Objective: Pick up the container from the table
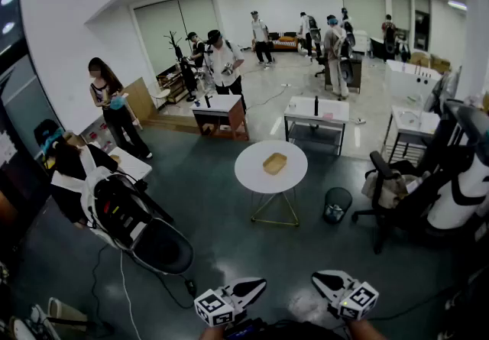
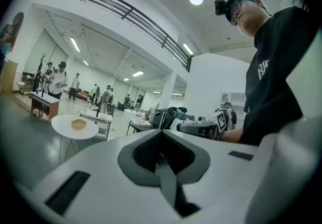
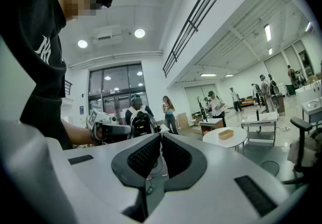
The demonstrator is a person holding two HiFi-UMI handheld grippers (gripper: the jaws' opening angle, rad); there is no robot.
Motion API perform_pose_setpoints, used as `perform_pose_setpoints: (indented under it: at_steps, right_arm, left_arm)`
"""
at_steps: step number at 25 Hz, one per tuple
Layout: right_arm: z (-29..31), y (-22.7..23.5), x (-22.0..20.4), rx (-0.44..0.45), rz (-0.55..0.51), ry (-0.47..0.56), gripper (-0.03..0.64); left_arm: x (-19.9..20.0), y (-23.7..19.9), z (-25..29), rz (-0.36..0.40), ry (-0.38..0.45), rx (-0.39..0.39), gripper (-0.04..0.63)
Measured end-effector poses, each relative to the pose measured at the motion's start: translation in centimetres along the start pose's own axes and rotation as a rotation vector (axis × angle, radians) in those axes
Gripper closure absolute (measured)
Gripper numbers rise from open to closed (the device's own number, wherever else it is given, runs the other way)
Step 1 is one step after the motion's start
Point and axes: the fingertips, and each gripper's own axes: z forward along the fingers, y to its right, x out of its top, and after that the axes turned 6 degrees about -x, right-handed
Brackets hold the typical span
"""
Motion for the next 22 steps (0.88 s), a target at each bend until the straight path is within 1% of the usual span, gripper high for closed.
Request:
perform_pose_setpoints:
  at_steps: [3,7,10,14,18,22]
  right_arm:
    - [0.0,-0.2,0.4,0.009,-0.007,-0.011,0.574]
    - [-0.3,-0.3,0.0,0.013,0.003,-0.052,0.574]
    - [-0.4,0.1,0.0,0.03,-0.007,-0.017,0.574]
    - [-1.0,1.0,-0.6,0.038,0.0,0.014,0.572]
    - [-1.8,1.6,-0.5,0.01,0.017,0.011,0.572]
    - [-2.4,1.1,0.0,0.018,0.023,0.007,0.572]
  left_arm:
    - [-0.1,0.4,0.4,-0.001,0.005,-0.003,0.592]
    - [-0.2,1.0,0.7,-0.013,0.014,-0.003,0.592]
    - [-0.2,1.2,0.7,-0.009,0.026,-0.003,0.592]
    - [-0.2,1.4,1.0,-0.029,0.029,0.008,0.592]
    - [-0.4,1.7,1.7,-0.031,0.034,-0.001,0.592]
    - [-0.3,2.2,2.2,-0.033,0.042,-0.014,0.592]
